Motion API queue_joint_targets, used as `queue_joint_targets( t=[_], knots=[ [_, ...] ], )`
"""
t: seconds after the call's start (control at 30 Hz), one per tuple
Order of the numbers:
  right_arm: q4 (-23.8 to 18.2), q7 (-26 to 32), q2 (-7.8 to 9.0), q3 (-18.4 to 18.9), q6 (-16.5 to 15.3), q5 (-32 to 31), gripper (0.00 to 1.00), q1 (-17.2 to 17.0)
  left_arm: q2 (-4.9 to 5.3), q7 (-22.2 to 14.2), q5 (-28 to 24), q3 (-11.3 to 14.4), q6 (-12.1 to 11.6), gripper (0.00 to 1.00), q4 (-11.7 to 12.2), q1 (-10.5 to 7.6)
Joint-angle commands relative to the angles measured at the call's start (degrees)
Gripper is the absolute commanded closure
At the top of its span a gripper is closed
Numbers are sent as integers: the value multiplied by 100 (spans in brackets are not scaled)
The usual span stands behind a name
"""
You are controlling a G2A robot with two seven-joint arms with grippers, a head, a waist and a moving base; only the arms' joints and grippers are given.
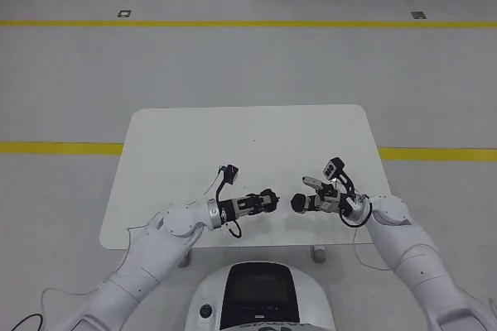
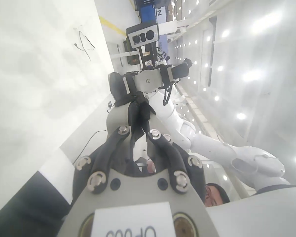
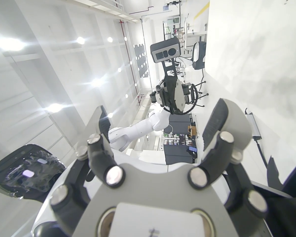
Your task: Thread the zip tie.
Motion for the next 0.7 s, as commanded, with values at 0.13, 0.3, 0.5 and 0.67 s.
queue_joint_targets(
  t=[0.13,0.3,0.5,0.67],
  knots=[
    [0,0,0,0,0,0,0,0,9,432,547,14,0,100,-120,14],
    [0,0,0,0,0,0,0,0,42,566,893,-159,0,100,-375,111],
    [0,0,0,0,0,0,0,0,58,602,1056,-311,0,100,-582,249],
    [0,0,0,0,0,0,0,0,42,493,988,-386,0,100,-606,270]
  ],
)
